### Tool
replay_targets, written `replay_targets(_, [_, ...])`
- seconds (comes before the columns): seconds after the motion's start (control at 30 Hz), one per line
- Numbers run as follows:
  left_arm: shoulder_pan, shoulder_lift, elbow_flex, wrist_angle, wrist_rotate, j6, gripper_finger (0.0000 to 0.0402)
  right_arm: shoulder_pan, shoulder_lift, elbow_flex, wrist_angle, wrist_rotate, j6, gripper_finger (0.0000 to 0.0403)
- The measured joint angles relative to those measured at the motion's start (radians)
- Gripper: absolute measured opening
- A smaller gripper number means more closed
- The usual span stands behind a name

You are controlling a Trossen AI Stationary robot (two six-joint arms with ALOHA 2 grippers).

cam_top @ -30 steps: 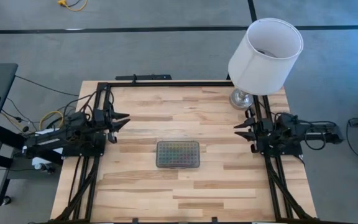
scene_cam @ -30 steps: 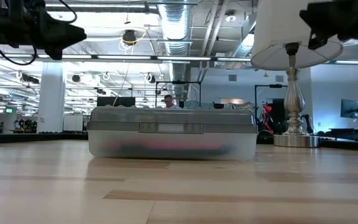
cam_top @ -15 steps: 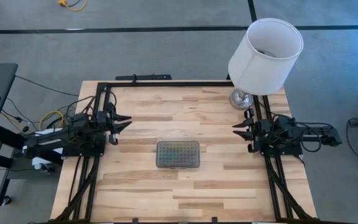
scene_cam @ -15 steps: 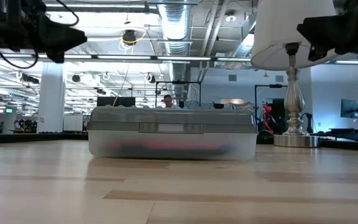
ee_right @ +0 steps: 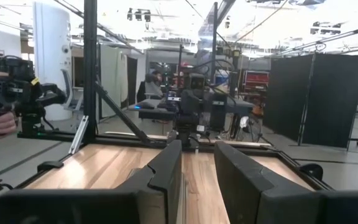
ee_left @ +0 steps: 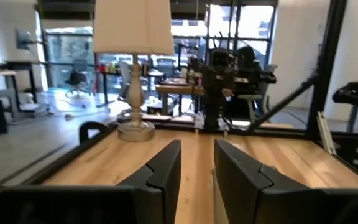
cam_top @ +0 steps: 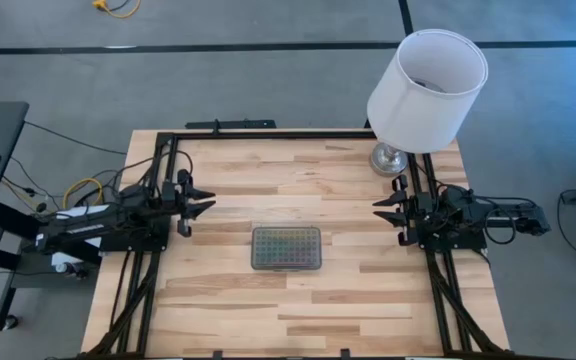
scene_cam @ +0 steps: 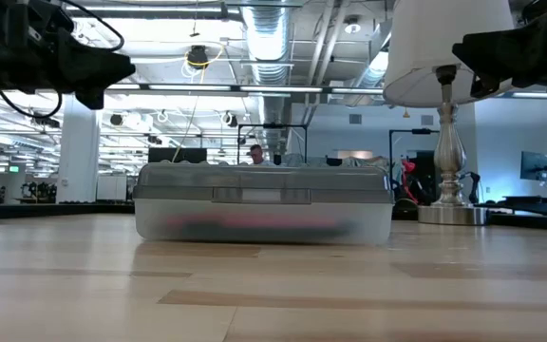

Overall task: Pick & place school supplies into a supply box
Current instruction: Return to Home Position

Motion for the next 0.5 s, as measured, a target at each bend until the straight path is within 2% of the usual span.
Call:
replay_targets(0.27, [-0.052,0.000,-0.001,-0.020,-0.010,-0.005,0.0091,0.000,0.000,0.000,0.000,0.000,-0.002,0.0092])
replay_targets(0.5, [-0.090,0.000,-0.001,-0.035,-0.063,0.010,0.0091,0.001,0.000,-0.001,-0.003,0.000,-0.001,0.0092])
